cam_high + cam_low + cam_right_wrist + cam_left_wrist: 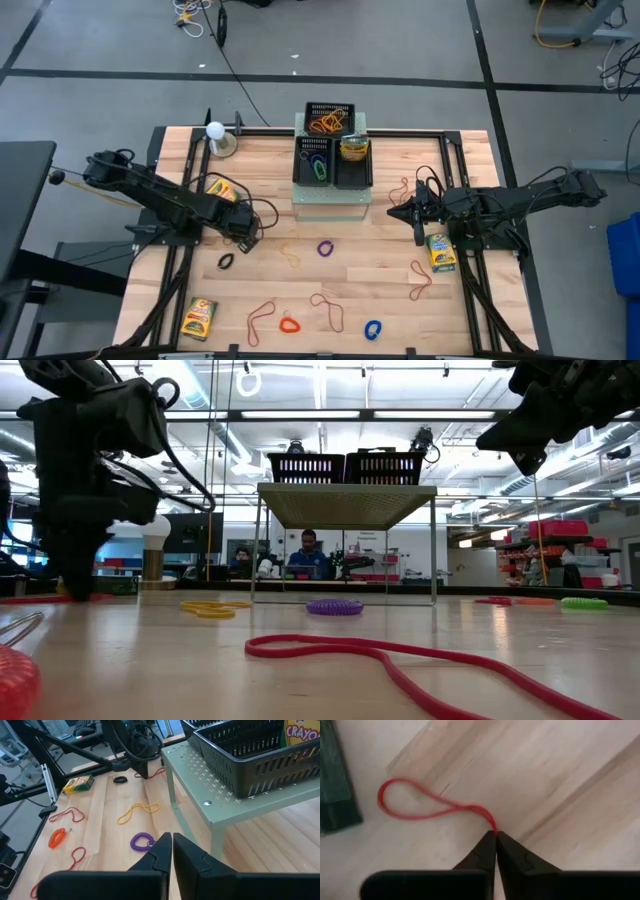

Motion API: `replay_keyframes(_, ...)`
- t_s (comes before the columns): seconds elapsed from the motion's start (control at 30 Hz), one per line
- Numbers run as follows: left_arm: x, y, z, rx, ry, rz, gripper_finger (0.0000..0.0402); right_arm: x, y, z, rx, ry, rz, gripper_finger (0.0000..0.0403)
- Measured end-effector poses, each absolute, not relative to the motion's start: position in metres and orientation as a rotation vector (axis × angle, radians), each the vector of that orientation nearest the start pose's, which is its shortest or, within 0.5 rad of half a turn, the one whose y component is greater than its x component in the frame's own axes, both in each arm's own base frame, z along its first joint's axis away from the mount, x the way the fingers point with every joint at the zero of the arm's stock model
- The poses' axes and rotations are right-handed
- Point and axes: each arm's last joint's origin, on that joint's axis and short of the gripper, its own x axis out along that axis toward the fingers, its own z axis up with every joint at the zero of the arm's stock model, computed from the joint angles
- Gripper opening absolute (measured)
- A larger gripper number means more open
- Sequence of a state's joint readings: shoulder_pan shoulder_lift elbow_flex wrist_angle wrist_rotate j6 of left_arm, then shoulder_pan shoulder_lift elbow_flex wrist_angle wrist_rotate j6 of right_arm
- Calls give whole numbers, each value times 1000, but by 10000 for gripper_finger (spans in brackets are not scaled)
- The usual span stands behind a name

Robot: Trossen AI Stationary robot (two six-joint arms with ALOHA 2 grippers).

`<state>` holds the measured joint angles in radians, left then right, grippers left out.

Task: Pick & Place Office Desk Supplies
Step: Put the red rubber band into the top black bin

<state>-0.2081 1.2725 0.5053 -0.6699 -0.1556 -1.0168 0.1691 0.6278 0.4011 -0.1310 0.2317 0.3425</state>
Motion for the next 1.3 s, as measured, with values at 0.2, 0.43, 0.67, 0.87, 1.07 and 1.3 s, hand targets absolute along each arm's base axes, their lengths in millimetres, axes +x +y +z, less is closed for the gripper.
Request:
replay_keyframes(0.2,158,-30,160,-650,1197,572,5,147,18,228,267,336,-121,25)
replay_keyframes(0.43,146,-27,231,-609,1042,472,3,147,18,228,268,336,-122,25)
replay_keyframes(0.67,134,-19,318,-511,858,499,3,147,18,228,268,336,-122,25)
replay_keyframes(0.87,137,1,370,-433,675,632,3,147,18,228,268,336,-121,25)
replay_keyframes(1.07,160,37,403,-304,573,725,3,147,18,228,268,336,-121,25)
replay_keyframes(1.3,208,95,427,-137,481,669,3,147,18,228,267,336,-121,25)
